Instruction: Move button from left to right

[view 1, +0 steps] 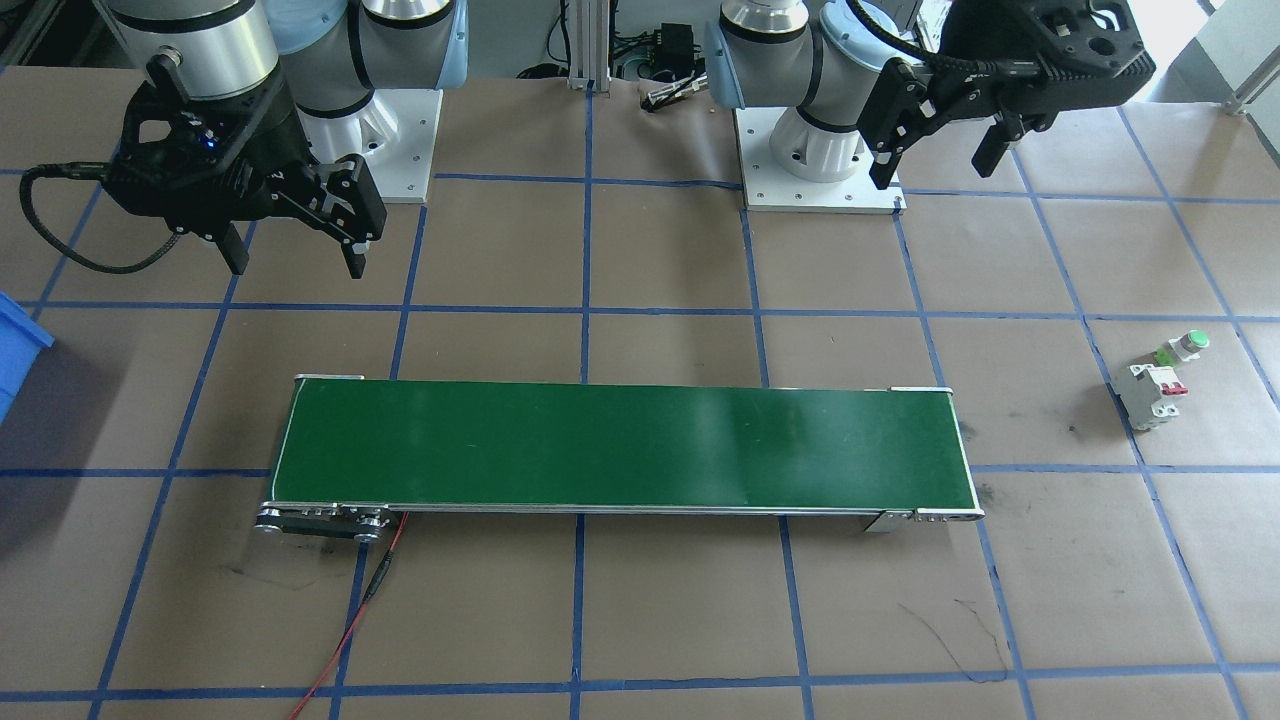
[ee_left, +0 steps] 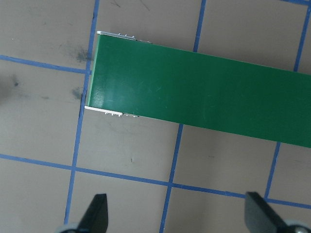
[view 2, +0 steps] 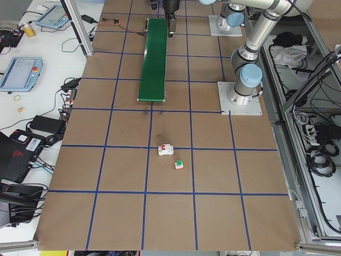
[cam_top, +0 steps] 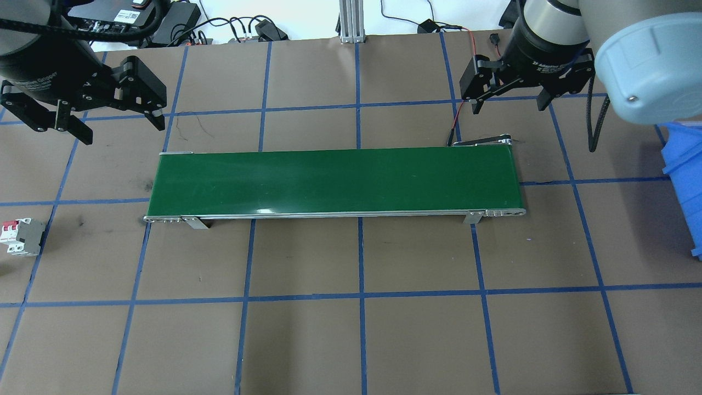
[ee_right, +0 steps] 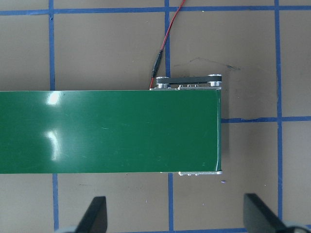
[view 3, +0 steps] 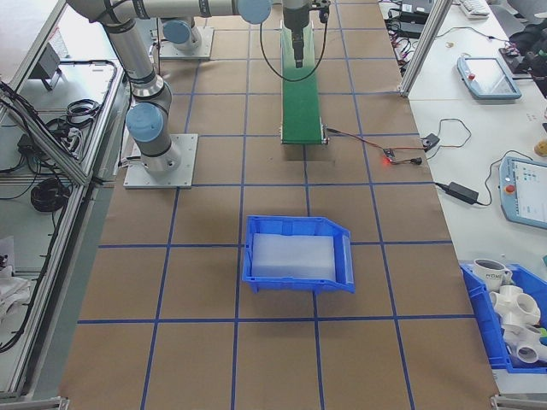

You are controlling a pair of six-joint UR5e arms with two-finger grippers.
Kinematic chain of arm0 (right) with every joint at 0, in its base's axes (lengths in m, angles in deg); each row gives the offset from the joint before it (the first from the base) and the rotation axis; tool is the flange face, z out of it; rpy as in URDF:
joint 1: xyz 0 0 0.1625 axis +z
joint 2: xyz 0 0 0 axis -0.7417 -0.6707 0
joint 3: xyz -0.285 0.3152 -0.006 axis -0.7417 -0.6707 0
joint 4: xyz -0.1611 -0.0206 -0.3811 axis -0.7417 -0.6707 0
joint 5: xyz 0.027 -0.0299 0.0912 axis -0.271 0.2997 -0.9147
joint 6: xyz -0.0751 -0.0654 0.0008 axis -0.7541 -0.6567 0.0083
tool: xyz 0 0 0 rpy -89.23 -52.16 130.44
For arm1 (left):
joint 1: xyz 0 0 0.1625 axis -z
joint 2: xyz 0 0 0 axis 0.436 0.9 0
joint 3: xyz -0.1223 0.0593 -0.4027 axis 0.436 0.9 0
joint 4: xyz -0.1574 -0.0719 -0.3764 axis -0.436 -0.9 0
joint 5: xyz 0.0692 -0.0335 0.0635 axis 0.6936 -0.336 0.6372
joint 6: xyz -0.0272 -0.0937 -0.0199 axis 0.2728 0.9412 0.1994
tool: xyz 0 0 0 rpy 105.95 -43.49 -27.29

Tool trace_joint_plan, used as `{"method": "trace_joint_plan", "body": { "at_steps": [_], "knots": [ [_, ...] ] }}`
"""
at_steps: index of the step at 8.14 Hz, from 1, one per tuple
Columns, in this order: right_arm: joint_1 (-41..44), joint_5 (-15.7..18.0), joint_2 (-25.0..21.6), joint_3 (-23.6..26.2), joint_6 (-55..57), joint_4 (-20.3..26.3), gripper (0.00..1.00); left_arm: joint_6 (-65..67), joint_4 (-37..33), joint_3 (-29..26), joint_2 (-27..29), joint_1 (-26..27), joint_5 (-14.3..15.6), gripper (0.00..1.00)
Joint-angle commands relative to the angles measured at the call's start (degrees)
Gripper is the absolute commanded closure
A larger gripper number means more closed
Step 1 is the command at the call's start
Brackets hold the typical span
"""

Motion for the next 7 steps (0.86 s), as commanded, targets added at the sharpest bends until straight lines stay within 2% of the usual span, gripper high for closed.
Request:
{"method": "trace_joint_plan", "body": {
  "at_steps": [1,3,5,7],
  "knots": [
    [0.0,0.07,-0.26,-0.09,0.06,0.0,0.0,0.28,-1.54,0.46,0.81,-0.2,-3.59,0.0],
    [0.0,-0.02,-0.26,-0.09,0.06,-0.09,0.0,-2.26,-1.55,0.73,0.73,-0.11,-3.09,0.0],
    [0.0,0.07,-0.35,-0.09,0.06,-0.09,0.0,-2.54,-1.64,-0.15,0.73,-1.59,-4.14,0.0],
    [0.0,-0.02,-0.44,-0.26,-0.2,0.09,0.0,-2.54,-2.07,-0.15,-0.49,-7.54,-3.45,0.0]
  ]
}}
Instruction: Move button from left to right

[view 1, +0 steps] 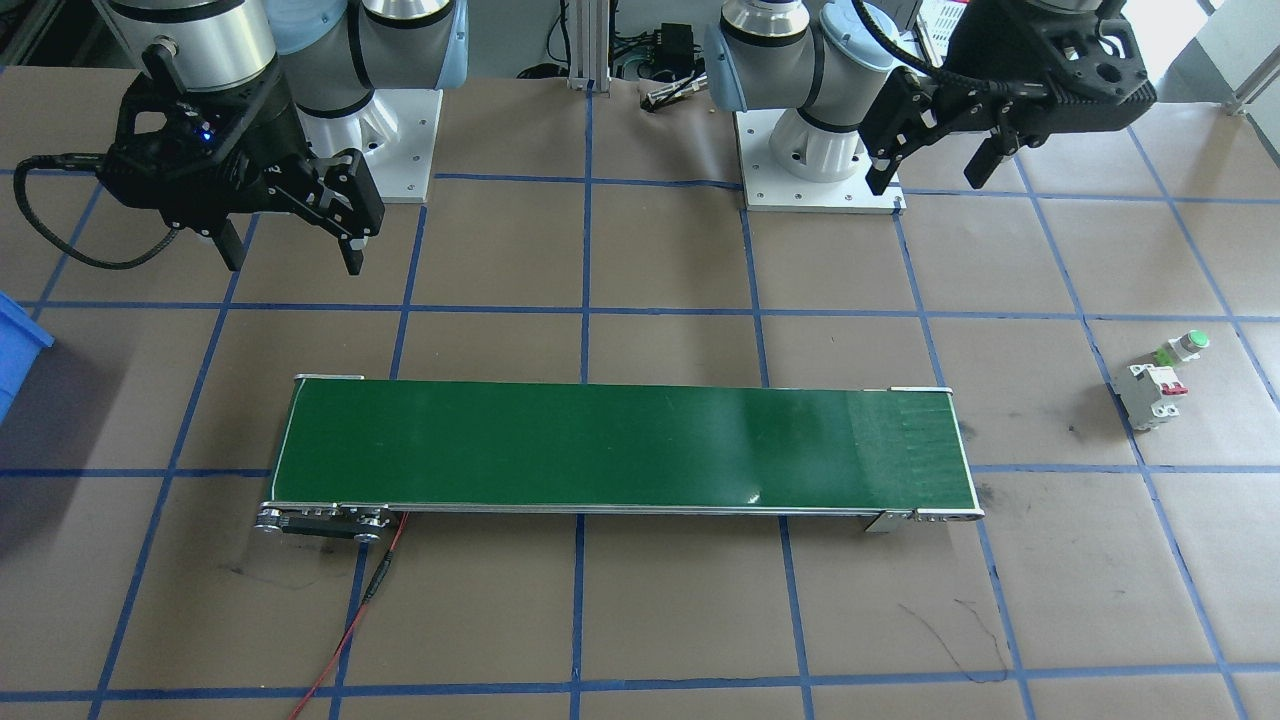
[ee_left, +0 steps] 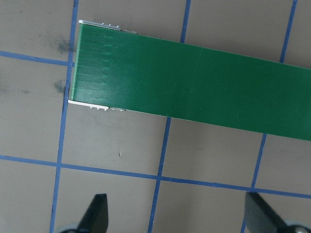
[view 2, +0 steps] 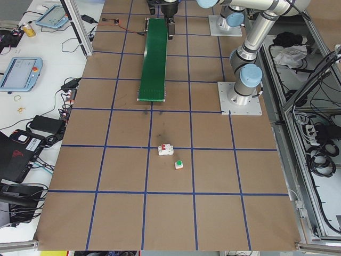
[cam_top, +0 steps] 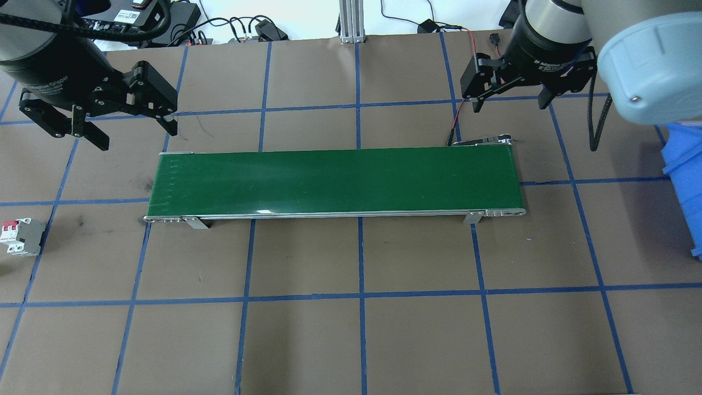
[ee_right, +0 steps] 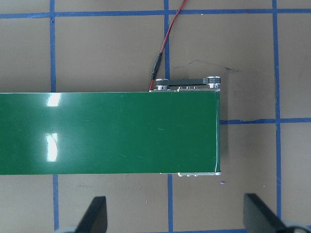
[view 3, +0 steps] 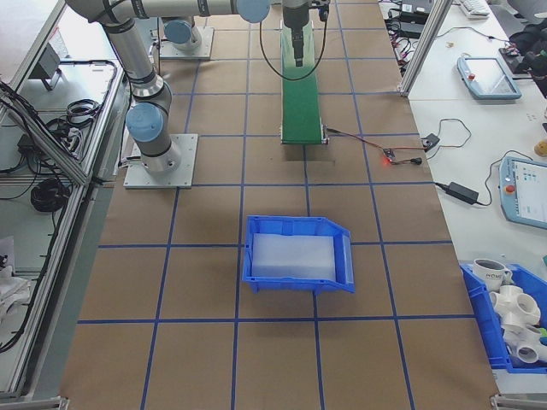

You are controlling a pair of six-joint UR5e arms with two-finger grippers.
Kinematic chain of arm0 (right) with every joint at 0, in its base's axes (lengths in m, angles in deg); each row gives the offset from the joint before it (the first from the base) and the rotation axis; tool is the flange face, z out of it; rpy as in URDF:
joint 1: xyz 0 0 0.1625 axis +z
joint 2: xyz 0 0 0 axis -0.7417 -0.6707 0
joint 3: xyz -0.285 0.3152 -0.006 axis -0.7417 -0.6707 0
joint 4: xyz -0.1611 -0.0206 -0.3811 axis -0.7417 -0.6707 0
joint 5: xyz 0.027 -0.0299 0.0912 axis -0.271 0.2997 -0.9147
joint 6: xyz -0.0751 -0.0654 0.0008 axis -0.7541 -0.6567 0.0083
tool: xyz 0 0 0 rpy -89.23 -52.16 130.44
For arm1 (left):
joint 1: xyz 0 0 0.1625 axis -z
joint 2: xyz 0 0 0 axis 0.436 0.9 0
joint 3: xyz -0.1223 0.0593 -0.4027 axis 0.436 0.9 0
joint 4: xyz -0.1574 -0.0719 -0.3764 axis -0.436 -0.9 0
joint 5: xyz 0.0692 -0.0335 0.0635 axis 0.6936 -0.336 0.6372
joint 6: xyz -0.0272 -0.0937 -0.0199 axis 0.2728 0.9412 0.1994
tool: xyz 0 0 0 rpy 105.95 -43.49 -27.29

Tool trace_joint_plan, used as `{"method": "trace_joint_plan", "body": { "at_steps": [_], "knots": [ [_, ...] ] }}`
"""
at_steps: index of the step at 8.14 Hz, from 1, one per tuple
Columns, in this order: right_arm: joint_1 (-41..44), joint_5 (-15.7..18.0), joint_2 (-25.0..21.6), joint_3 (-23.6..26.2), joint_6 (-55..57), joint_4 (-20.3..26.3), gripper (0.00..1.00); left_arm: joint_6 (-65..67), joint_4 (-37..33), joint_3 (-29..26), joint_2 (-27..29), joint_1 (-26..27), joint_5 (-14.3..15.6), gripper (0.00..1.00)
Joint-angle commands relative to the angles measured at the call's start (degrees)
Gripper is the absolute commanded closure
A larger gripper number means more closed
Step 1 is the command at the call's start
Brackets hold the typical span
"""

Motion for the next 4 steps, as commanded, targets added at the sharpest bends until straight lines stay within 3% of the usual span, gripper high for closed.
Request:
{"method": "trace_joint_plan", "body": {
  "at_steps": [1,3,4],
  "knots": [
    [0.03,-0.08,-0.02,-0.21,-0.14,0.17,0.0,-1.59,-0.78,-0.02,-1.11,-8.45,0.9,0.0],
    [-0.06,0.1,-0.11,-0.21,0.12,1.75,0.0,-12.46,-0.61,0.33,-0.68,-19.41,4.22,0.0],
    [-0.06,0.45,-1.33,-0.21,-0.05,7.06,0.0,-17.29,-0.26,0.68,0.37,-26.34,7.72,0.0]
  ]
}}
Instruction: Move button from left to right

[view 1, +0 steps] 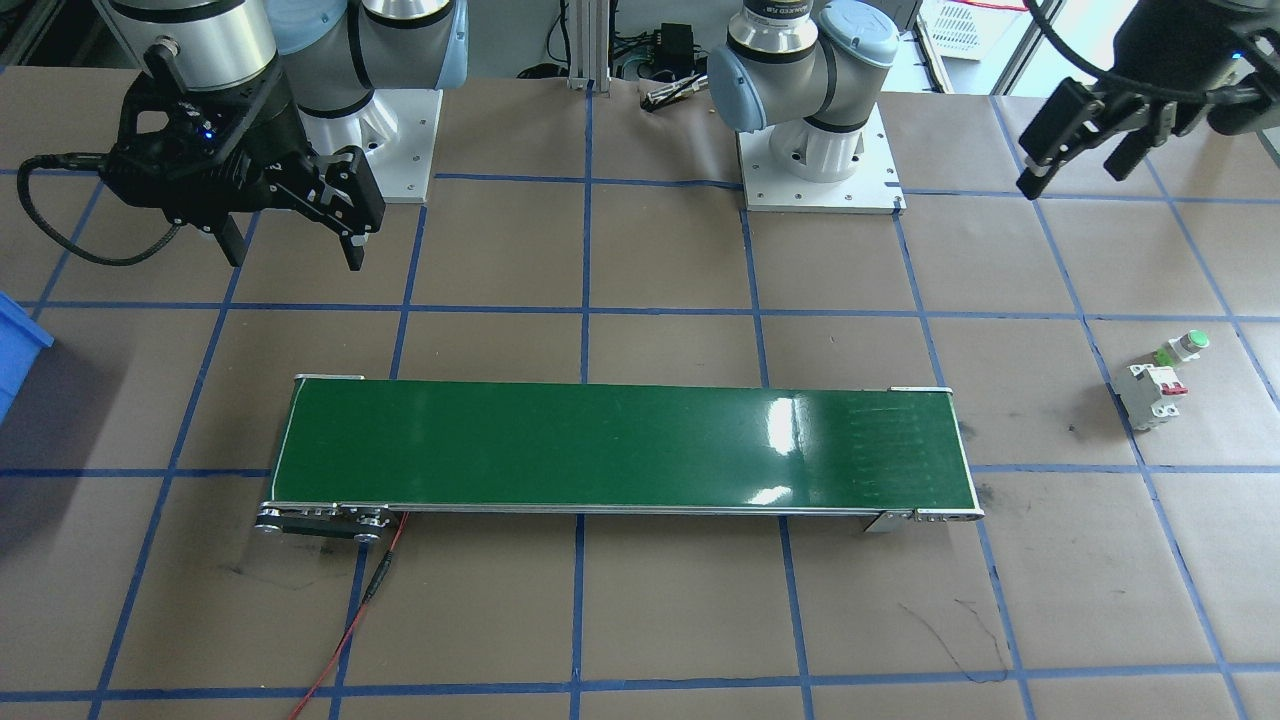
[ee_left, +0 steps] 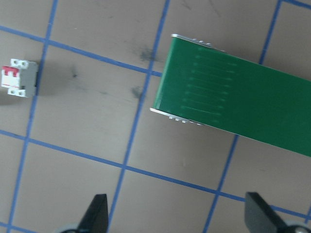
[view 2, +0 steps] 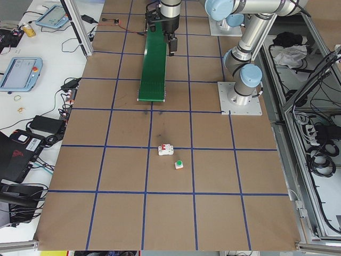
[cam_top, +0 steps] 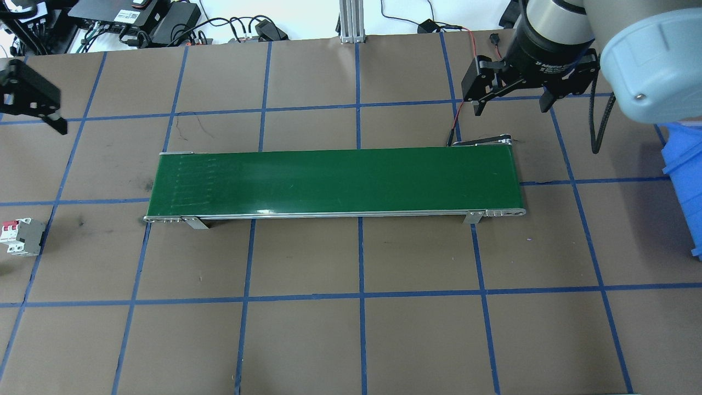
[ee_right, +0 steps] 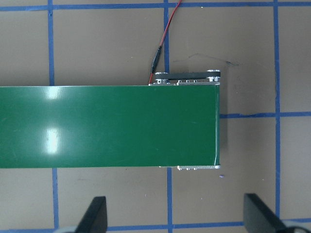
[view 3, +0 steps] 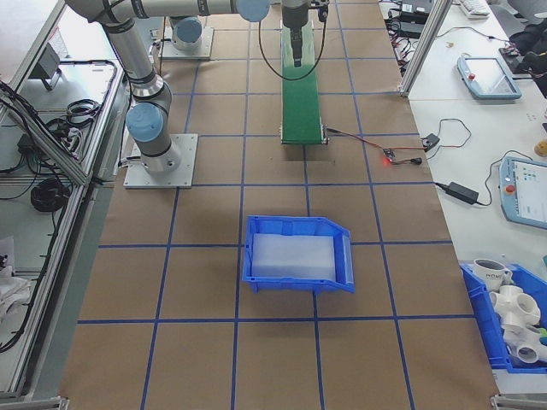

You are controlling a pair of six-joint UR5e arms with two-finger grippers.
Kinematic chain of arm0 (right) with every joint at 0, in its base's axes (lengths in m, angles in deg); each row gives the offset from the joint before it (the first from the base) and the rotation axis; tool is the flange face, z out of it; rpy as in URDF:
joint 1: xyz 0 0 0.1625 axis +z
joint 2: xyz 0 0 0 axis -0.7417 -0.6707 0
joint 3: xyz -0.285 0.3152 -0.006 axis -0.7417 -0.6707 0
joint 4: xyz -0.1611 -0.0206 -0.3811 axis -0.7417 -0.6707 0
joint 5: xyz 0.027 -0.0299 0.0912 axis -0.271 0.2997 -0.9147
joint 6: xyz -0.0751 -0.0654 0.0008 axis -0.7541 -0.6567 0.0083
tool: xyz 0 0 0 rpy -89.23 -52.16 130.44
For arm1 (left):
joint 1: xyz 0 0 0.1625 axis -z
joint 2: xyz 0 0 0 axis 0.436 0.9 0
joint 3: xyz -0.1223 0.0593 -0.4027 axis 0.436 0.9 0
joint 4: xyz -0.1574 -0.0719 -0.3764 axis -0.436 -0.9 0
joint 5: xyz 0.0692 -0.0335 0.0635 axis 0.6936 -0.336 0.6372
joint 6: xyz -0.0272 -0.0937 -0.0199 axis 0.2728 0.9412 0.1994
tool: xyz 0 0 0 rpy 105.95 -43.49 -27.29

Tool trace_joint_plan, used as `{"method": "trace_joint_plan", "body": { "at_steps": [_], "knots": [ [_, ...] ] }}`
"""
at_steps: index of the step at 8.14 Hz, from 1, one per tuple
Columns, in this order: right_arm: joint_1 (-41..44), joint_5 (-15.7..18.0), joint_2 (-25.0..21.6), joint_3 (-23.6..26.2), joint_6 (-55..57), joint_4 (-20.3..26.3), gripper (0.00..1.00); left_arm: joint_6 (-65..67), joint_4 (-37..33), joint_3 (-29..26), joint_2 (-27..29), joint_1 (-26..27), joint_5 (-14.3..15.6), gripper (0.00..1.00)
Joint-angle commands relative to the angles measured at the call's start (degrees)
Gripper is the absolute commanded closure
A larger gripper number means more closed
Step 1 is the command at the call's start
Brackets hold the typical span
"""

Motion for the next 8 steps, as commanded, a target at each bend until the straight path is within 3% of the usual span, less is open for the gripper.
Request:
{"method": "trace_joint_plan", "body": {
  "at_steps": [1,2,3,5,6,8],
  "knots": [
    [-0.15,5.19,-1.99,-0.04,-1.93,7.32,0.0,-13.74,0.55,0.7,2.42,-17.98,5.75,0.0],
    [0.11,11.68,-2.17,-0.12,-2.29,6.73,0.0,-22.14,1.34,0.7,4.95,-23.44,5.76,0.0],
    [0.03,12.7,-2.26,-0.13,-2.3,6.37,0.0,-29.89,5.79,0.62,9.33,-27.5,5.76,0.0],
    [0.12,12.36,-2.26,-0.04,-2.3,5.67,0.0,-40.73,19.38,0.7,20.13,-32.44,5.85,0.0],
    [0.12,12.36,-2.35,-0.12,-2.47,5.67,0.0,-46.43,23.11,0.44,25.14,-34.03,5.85,0.0],
    [0.12,12.18,-2.26,-0.04,-2.39,5.67,0.0,-51.67,25.78,0.7,28.61,-35.8,5.76,0.0]
  ]
}}
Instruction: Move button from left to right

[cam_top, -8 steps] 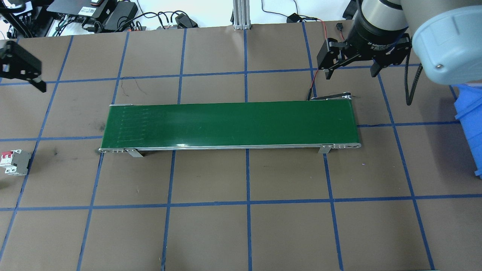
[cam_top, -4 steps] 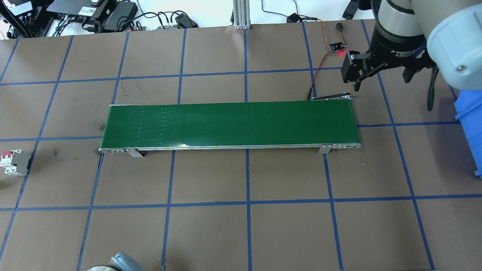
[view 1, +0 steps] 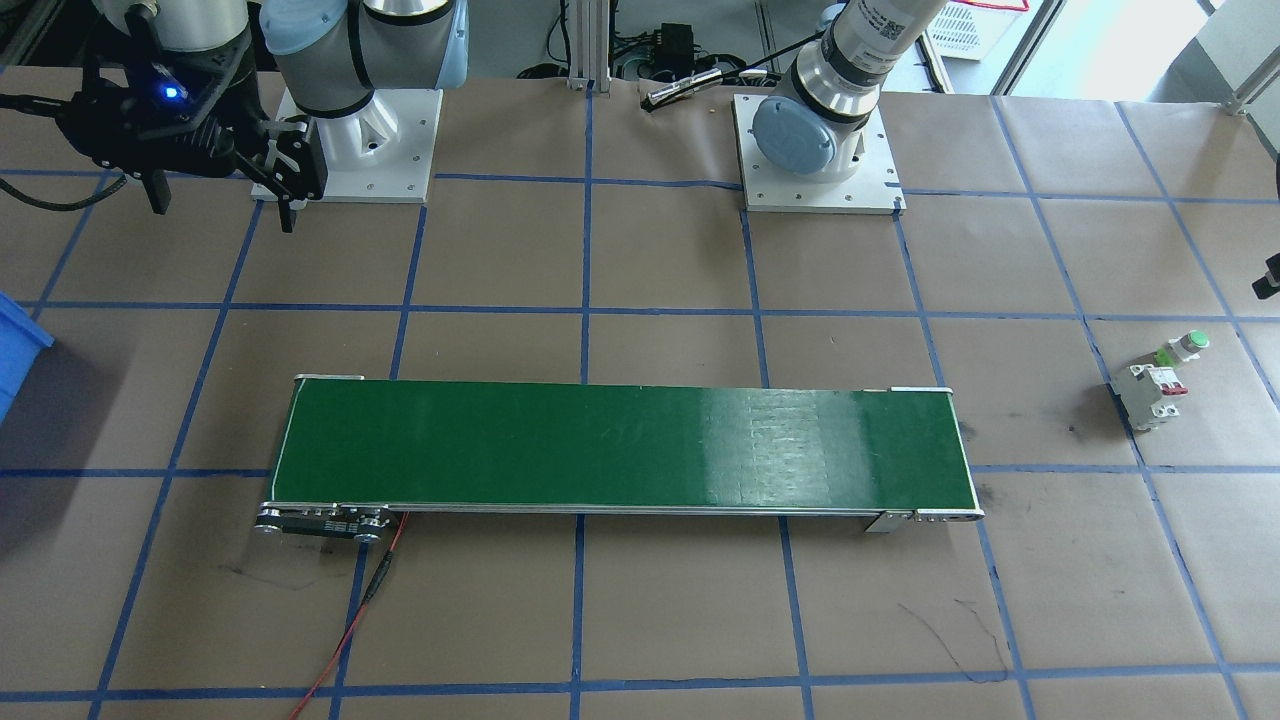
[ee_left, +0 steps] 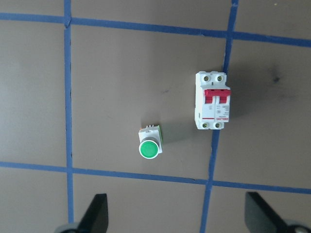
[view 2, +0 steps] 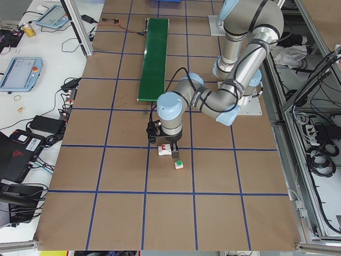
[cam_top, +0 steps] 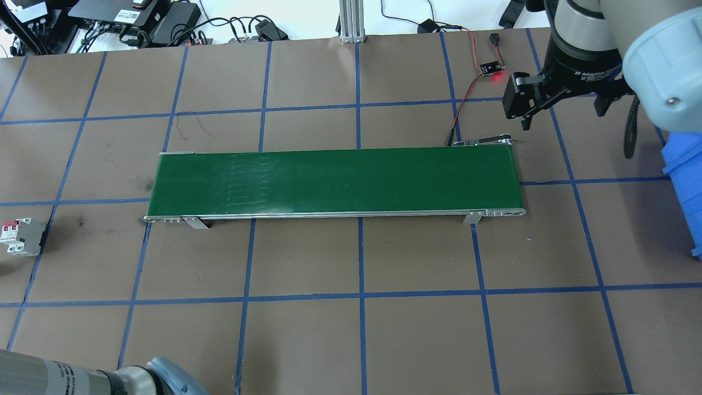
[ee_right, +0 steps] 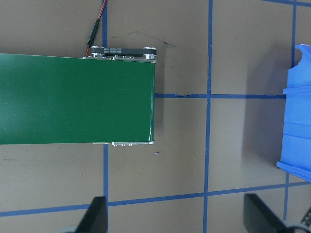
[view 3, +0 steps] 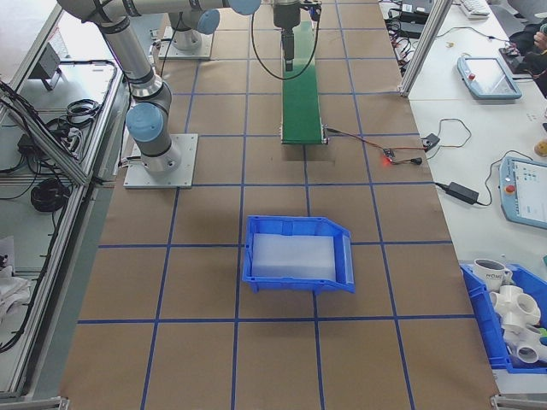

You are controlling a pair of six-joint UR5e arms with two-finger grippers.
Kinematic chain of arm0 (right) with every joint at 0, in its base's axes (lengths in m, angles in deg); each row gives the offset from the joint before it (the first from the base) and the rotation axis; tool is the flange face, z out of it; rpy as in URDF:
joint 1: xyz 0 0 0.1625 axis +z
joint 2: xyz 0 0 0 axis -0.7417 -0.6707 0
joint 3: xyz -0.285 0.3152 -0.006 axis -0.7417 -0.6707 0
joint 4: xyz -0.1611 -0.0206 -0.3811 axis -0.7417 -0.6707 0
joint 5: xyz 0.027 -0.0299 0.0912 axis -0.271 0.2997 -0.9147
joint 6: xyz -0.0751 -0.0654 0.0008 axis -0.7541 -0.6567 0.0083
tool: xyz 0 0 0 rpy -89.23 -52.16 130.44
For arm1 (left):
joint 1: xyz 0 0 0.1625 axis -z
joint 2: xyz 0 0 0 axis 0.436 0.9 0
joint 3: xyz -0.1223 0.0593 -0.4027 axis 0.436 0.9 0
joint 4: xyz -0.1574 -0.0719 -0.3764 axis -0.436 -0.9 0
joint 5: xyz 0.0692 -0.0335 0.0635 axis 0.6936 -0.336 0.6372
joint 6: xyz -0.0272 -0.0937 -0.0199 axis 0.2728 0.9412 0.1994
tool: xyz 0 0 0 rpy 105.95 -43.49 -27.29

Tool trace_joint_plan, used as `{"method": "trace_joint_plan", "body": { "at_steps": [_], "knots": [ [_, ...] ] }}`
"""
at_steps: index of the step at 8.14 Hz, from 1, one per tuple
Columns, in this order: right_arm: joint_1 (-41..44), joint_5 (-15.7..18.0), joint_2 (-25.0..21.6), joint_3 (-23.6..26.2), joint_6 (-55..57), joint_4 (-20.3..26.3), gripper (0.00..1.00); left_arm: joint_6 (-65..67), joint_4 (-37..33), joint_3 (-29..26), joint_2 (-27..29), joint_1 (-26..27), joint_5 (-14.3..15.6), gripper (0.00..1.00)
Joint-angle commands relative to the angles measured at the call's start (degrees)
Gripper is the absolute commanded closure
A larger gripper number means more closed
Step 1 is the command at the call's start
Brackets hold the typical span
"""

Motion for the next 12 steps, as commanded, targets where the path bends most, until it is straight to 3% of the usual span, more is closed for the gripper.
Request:
{"method": "trace_joint_plan", "body": {
  "at_steps": [1,4,7,9,12],
  "knots": [
    [0.0,-0.06,0.02,0.03,0.0,0.05,0.0,-5.0,4.29,0.34,5.59,-2.18,-0.13,0.0],
    [0.0,-0.05,0.01,-0.05,0.0,-0.04,0.0,-5.0,16.3,4.1,8.77,-4.46,-3.37,0.0],
    [-0.08,0.47,0.01,-0.49,-0.09,0.23,0.0,-4.04,17.57,10.35,6.58,-4.64,-3.47,0.0],
    [-0.08,-0.14,-0.07,-0.49,-0.09,0.58,0.0,-3.86,17.66,10.54,6.75,-4.64,-3.47,0.0],
    [-0.08,0.12,0.02,-0.49,-0.09,0.31,0.0,-3.86,21.16,10.71,8.07,-4.64,-7.07,0.0]
  ]
}}
